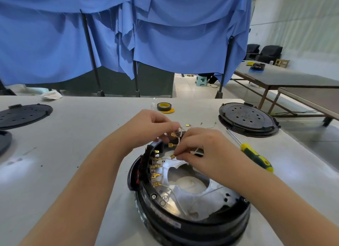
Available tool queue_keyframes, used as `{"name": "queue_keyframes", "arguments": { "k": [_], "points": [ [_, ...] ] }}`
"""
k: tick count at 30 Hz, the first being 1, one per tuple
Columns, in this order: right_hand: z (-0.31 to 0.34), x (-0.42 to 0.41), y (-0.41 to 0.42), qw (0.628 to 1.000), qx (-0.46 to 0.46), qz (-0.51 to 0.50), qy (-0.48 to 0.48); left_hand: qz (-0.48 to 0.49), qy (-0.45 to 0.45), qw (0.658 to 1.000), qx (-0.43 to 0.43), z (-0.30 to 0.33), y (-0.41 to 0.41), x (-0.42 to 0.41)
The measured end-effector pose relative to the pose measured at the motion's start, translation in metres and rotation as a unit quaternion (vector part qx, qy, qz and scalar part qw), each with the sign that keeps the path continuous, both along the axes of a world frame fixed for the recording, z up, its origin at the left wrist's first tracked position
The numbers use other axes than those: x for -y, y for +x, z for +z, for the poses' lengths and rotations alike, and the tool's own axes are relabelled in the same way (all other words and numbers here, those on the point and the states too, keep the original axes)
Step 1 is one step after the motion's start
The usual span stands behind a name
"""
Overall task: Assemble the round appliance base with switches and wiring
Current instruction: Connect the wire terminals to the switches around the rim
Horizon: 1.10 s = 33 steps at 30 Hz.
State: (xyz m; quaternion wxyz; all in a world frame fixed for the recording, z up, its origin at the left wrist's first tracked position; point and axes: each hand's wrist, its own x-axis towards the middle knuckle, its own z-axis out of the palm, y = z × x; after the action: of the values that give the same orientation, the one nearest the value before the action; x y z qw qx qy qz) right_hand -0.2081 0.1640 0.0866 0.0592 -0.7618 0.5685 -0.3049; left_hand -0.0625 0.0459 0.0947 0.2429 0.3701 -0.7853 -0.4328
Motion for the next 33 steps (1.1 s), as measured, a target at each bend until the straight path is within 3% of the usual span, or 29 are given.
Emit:
{"name": "queue_keyframes", "arguments": {
  "k": [7,11,15,18,23,27,33],
  "points": [
    [-0.001,-0.003,0.001,0.998,-0.042,0.011,0.054,0.005,0.017,0.999,0.038,-0.003,0.003,0.004],
    [0.005,-0.003,-0.007,0.996,0.068,-0.009,0.061,0.019,0.032,0.999,0.032,-0.003,0.004,0.004],
    [0.009,0.013,-0.018,0.977,0.167,-0.132,-0.004,0.035,0.056,0.998,0.015,-0.001,0.0,0.003],
    [0.009,0.029,-0.021,0.961,0.193,-0.174,0.089,0.042,0.063,0.997,0.025,-0.001,-0.003,0.0],
    [0.011,0.041,-0.02,0.898,0.344,-0.135,0.238,0.05,0.054,0.997,0.025,-0.002,-0.005,0.0],
    [0.012,0.044,-0.019,0.856,0.407,-0.123,0.293,0.064,0.037,0.997,0.018,-0.002,-0.006,0.001],
    [0.016,0.047,-0.023,0.854,0.411,-0.105,0.301,0.093,0.033,0.995,-0.024,-0.002,-0.009,-0.003]
  ]
}}
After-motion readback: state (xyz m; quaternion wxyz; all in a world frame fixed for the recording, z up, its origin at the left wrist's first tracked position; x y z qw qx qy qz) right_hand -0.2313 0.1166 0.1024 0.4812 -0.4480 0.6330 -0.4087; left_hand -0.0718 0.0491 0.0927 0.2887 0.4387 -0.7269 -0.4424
